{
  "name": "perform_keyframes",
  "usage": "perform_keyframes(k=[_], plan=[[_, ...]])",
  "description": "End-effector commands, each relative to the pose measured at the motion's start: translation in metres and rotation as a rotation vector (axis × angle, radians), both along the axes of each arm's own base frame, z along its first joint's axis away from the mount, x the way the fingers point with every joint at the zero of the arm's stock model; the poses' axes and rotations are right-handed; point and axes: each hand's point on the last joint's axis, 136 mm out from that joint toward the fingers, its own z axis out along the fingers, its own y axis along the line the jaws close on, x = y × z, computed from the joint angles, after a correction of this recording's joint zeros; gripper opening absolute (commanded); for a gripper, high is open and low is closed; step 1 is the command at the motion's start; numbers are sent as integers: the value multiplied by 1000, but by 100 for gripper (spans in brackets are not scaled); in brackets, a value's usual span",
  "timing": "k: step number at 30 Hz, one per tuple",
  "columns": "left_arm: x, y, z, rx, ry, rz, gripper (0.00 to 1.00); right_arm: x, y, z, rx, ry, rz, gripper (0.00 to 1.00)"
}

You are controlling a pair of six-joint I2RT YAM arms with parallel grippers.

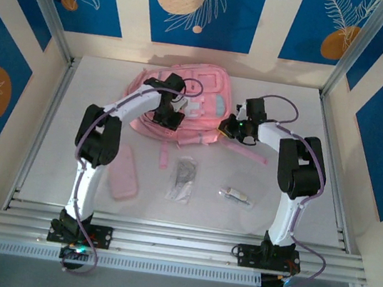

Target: Pack the student bag

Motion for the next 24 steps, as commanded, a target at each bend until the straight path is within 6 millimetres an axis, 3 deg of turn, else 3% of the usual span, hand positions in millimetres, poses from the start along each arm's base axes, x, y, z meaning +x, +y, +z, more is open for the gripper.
perform_keyframes(k=[1, 9, 12, 14, 19, 24], plan=[[-9, 39, -2, 155, 45, -15, 0, -8, -21, -29, -116, 65, -5, 0], [-7, 79, -1, 272, 43, -4, 0, 15, -59, -20, -145, 47, -106, 0], [-10, 86, 3, 259, 45, 8, 0, 29, -74, -14, -141, 40, -149, 0], [-15, 78, 8, 204, 59, -2, 0, 39, -81, -8, -139, 25, -164, 0], [-30, 27, 29, -49, 96, -43, 0, 60, -82, 19, -123, -17, -170, 0], [-34, -18, 53, -240, 98, -60, 0, 47, -73, 56, -37, -27, -177, 33]])
